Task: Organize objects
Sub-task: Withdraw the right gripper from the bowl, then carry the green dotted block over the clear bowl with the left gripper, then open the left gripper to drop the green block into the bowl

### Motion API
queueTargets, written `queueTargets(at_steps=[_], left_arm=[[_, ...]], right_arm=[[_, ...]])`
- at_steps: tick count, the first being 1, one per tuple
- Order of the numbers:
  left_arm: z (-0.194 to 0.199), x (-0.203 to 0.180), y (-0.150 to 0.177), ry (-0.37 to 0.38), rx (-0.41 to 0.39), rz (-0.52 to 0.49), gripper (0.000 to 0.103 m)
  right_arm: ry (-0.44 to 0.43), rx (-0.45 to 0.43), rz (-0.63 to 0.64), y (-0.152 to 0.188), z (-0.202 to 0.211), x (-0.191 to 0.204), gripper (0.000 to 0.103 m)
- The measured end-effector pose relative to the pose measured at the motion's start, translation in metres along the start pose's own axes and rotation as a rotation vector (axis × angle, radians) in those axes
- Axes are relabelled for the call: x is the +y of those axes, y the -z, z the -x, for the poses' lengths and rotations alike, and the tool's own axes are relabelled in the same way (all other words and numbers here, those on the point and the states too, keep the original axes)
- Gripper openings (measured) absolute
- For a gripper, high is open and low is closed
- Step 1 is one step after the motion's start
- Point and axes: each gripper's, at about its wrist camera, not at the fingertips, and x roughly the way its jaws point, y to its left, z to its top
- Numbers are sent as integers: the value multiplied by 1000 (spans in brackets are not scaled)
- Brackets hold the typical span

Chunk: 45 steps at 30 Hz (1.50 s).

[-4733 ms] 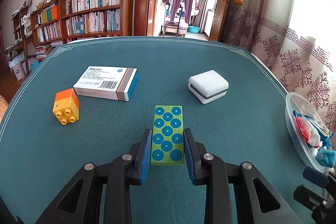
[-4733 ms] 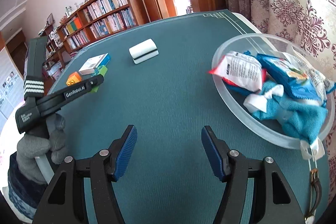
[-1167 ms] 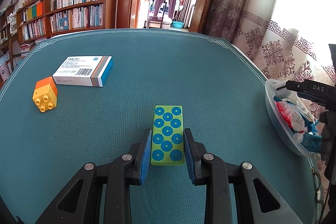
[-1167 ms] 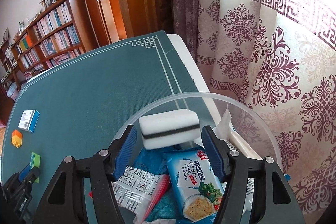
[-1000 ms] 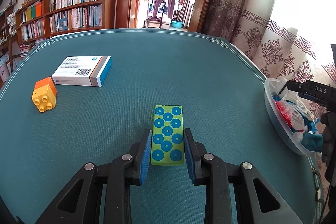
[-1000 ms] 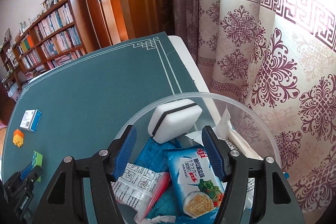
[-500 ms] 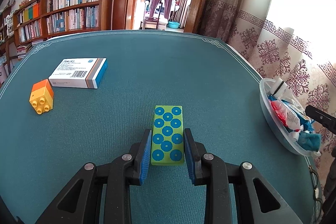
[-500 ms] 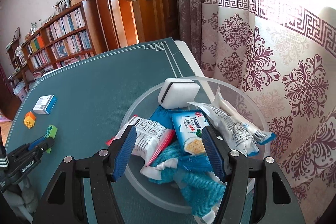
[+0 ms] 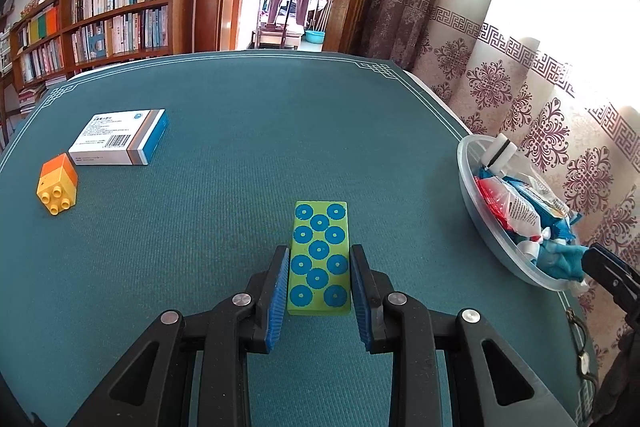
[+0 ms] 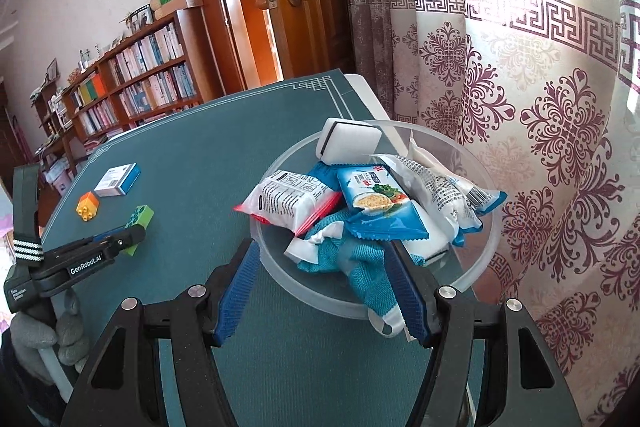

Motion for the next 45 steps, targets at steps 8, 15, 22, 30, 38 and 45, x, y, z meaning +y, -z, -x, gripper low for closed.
queueTargets(at_steps=[8, 15, 22, 30, 38, 45], left_arm=[[6, -52, -17, 34, -17, -93, 31], [3, -105, -33, 87, -26, -166, 31], [-7, -145, -43, 115, -20, -219, 31], [-23, -170, -47, 135, 10, -244, 31], [-36, -188, -49, 176, 34, -252, 31], [-36, -180, -50, 191, 31, -214, 46]], right_arm=[[-29, -15, 3, 15, 14, -13, 66], [-68, -9, -19, 26, 17, -24, 66], [-83, -25, -28, 29, 23, -31, 66], [-104, -22, -52, 32, 24, -38, 66], [-116, -16, -57, 34, 24, -39, 66], [-113, -7, -60, 36, 20, -40, 66]])
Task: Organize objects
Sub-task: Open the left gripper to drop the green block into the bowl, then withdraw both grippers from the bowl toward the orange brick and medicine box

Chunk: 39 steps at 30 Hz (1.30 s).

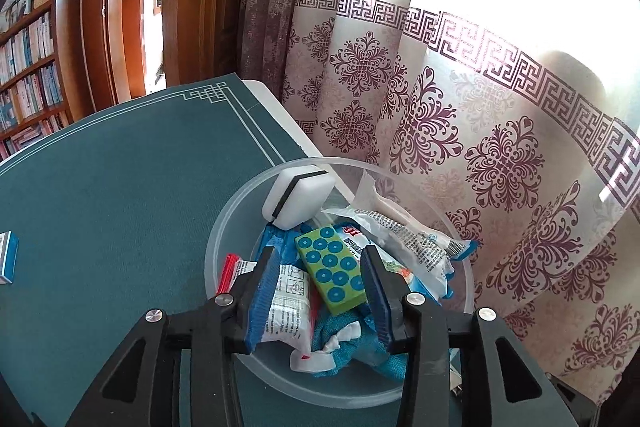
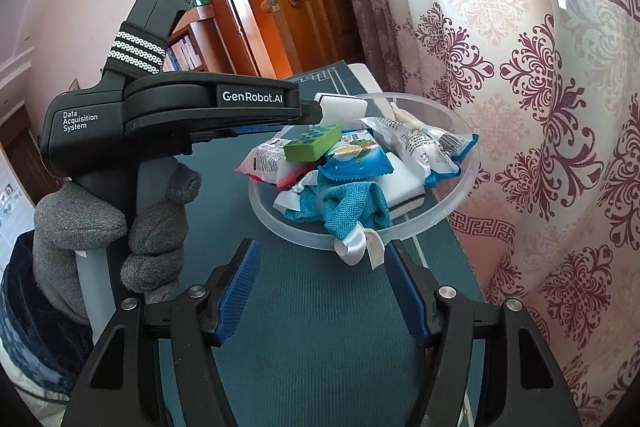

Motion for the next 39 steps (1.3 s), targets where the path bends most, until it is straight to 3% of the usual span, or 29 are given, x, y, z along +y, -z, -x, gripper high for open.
queueTargets(at_steps=[4, 9, 20, 39], left_arm=[[7, 13, 2, -12, -7, 30, 49], [17, 25, 8, -60, -30, 51, 70], [33, 40, 26, -119, -48, 61, 95], [56, 112, 64, -279, -52, 143, 98]], right_arm=[[1, 7, 5, 2, -2, 2, 66], [4, 13, 10, 3, -3, 3, 66], [7, 27, 21, 9, -1, 13, 66], [-30, 82, 43, 19, -14, 49, 66]])
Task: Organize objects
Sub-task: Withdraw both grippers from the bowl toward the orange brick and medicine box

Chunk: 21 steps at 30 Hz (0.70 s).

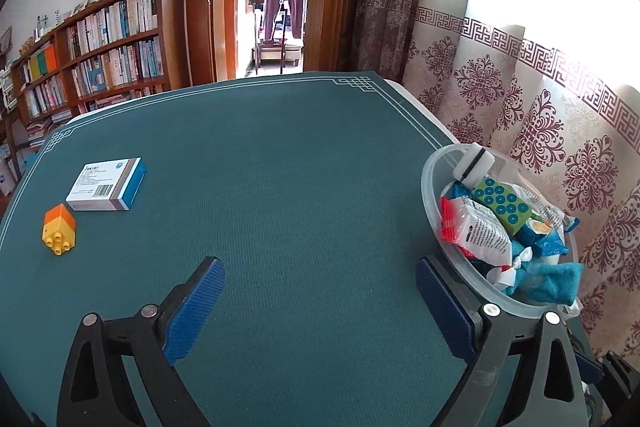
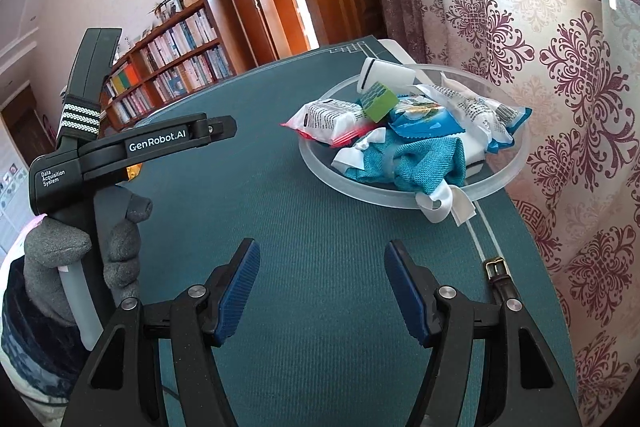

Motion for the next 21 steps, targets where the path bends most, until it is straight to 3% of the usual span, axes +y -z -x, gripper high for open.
queueTargets(at_steps=[21], left_arm=[[7, 114, 14, -202, -5, 126, 98]], right_arm=[[-65, 87, 69, 3, -39, 64, 66]])
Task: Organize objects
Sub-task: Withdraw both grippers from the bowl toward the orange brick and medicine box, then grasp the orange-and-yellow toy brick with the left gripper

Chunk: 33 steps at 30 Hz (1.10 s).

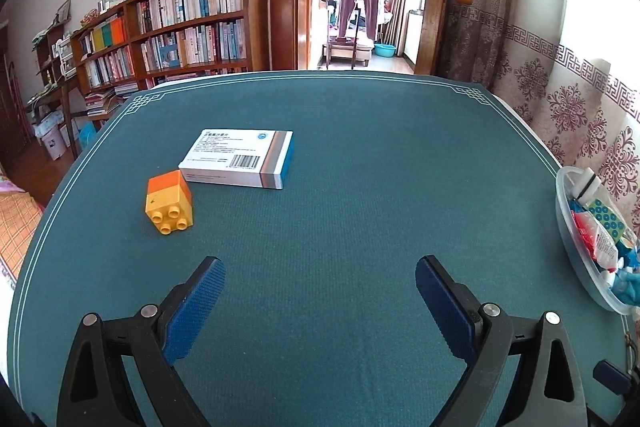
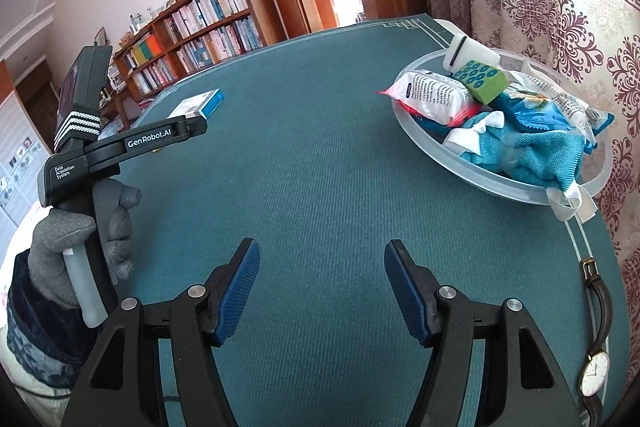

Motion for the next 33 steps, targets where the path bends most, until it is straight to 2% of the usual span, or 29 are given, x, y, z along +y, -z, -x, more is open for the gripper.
queueTargets(at_steps=[12, 25, 29, 33], left_arm=[[-12, 54, -9, -93, -4, 89, 98], [-31, 101, -21, -133, 3, 151, 98], [-41, 106, -24, -121, 21, 139, 86], [-51, 108, -27, -108, 43, 134, 69]], right_arm=[[-8, 26, 38, -5, -14, 23, 67], [-12, 63, 59, -5, -31, 38, 67], [-18, 76, 65, -4, -37, 43, 67], [-21, 84, 72, -5, -42, 46, 67]])
